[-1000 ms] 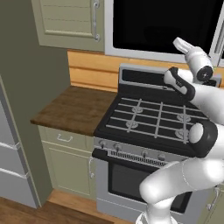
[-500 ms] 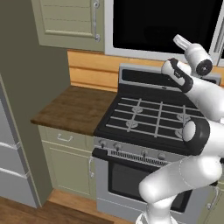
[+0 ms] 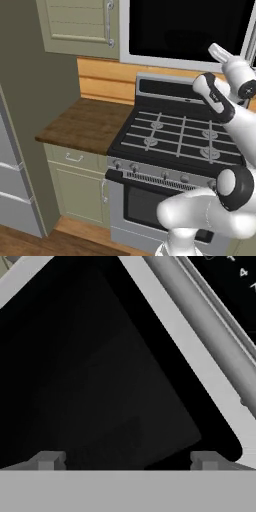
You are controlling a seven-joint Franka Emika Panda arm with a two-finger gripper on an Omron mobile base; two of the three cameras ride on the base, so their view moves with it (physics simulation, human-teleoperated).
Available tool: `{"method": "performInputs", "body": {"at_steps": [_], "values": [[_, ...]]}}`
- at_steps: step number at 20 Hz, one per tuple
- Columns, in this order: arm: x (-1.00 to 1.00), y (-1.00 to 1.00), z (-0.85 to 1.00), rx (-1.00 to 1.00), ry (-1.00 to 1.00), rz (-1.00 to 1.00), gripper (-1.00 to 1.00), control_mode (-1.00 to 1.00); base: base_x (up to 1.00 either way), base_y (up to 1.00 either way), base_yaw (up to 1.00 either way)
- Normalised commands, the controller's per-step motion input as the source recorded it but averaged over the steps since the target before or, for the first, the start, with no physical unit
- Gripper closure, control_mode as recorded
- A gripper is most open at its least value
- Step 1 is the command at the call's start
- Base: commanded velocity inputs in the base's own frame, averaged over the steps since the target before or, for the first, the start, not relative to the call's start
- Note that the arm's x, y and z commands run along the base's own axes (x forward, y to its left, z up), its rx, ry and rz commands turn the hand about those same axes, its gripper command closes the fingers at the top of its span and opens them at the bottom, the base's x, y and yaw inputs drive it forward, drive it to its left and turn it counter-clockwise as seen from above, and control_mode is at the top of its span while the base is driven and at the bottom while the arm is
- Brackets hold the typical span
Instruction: Pick the lemon from the sink and place it in the bowl. Then pick the bowl and place it in the microwave. Then close the microwave door and press the start button.
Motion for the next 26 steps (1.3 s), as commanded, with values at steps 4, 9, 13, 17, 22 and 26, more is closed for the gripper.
{"method": "performInputs", "body": {"at_steps": [4,9,13,17,22,26], "values": [[-1.0,0.39,0.62,0.0,-0.01,0.0,-1.0,-1.0,0.0,0.0,0.0],[-0.79,0.08,0.54,-0.09,0.2,0.0,-1.0,-1.0,0.0,0.0,0.0],[-0.38,0.0,0.19,-0.27,0.51,-0.01,-1.0,-1.0,0.0,0.0,0.0],[-0.21,0.01,-0.2,-0.29,0.3,0.0,1.0,-1.0,0.0,0.0,0.0],[-0.13,-0.11,-0.31,-0.19,0.08,-0.06,1.0,-1.0,0.0,0.0,0.0],[-0.49,-0.55,-0.05,0.0,0.0,-0.09,1.0,-1.0,0.0,0.0,0.0]]}}
